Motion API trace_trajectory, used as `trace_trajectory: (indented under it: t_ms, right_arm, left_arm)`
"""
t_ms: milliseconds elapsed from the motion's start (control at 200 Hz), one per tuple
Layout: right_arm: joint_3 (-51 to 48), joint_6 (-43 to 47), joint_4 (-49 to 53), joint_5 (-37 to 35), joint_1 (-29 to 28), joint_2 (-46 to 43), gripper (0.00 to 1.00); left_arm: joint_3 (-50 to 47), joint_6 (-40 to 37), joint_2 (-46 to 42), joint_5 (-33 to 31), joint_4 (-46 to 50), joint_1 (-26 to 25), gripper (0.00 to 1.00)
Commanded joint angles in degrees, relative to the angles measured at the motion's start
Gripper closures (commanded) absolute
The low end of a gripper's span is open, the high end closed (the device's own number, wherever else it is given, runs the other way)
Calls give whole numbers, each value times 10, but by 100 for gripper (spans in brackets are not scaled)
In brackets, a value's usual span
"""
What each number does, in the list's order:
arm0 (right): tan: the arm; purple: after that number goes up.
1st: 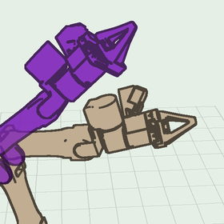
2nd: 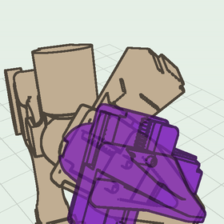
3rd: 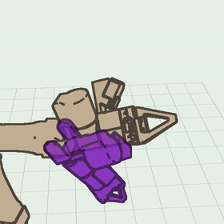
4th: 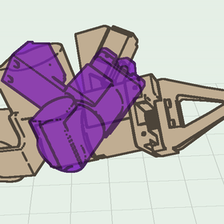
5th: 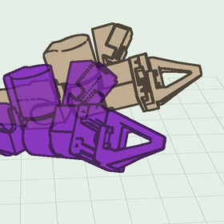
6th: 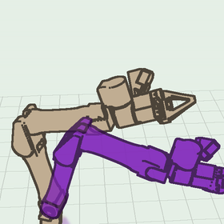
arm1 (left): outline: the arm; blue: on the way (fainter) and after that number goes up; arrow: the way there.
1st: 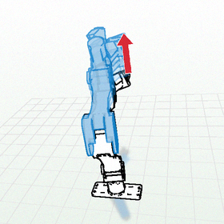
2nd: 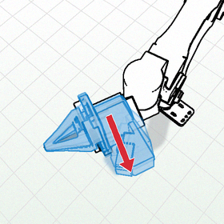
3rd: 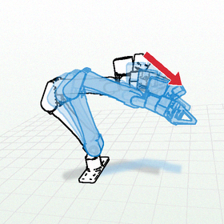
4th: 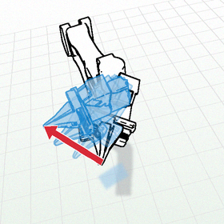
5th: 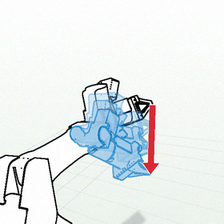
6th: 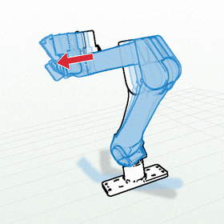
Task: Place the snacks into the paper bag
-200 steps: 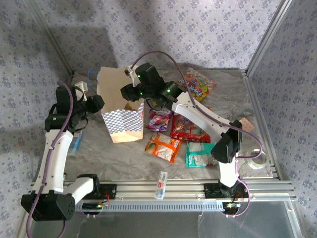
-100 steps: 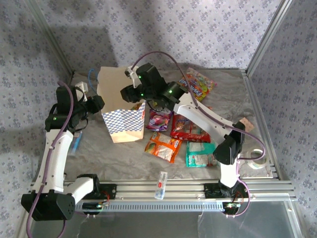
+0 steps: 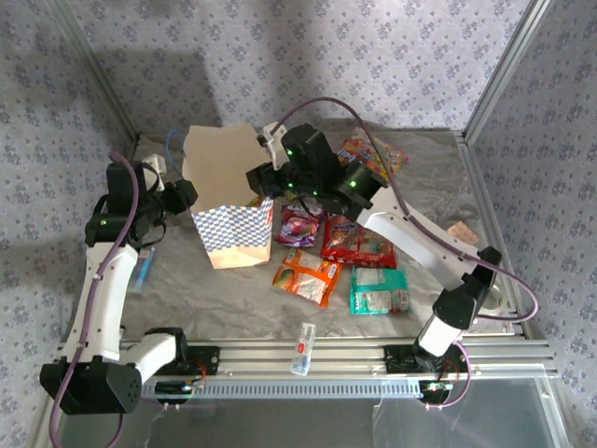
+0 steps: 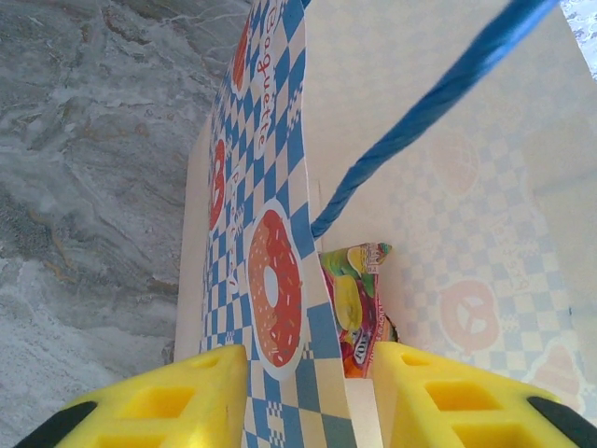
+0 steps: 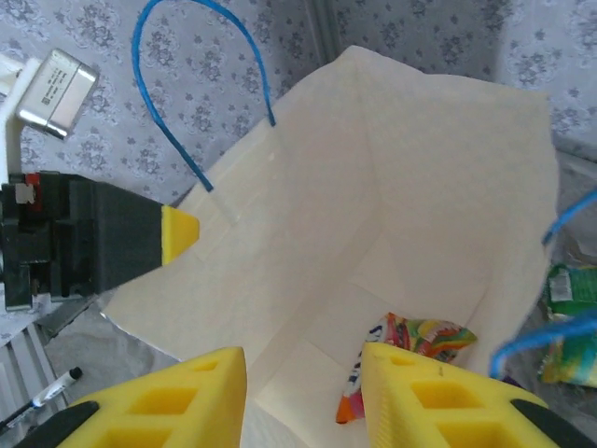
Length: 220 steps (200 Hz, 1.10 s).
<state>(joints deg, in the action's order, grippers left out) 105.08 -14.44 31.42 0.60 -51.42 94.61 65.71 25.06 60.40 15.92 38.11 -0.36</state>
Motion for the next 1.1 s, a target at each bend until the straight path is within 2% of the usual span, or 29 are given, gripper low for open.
trace_trajectory:
  t_ms: [0,165,400,570,690,785,925,990,1094]
  right_arm:
    - [-33,15,-6,-39,-2,-46,60]
    - [-93,-5,2,-55,24,-95,56]
    - [-195,-29,-29,1,87,-177,51]
    - [-216,-43,15,10,118,-199,48]
    - [-235,-72,52,33,144,-205,48]
    - [-248,-80,71,91,168,-209,49]
    - [-280,-83,85,52,174,-231,47]
    - [-297,-100,100,23,181,-242,42]
    - [-328,-131,135,7,201,-259,41]
  left_arm:
    - [38,-3,6,17,4,4,60]
    - [50,3,13,21,4,3,60]
    - [56,11,14,24,4,3,59]
    - [62,15,20,8,4,1,55]
    - [69,15,31,8,4,-2,55]
    - [79,13,45,8,21,-13,55]
    - [95,10,61,-5,30,-33,55]
    - [101,7,65,-16,36,-42,55]
    - [102,5,64,-33,41,-50,55]
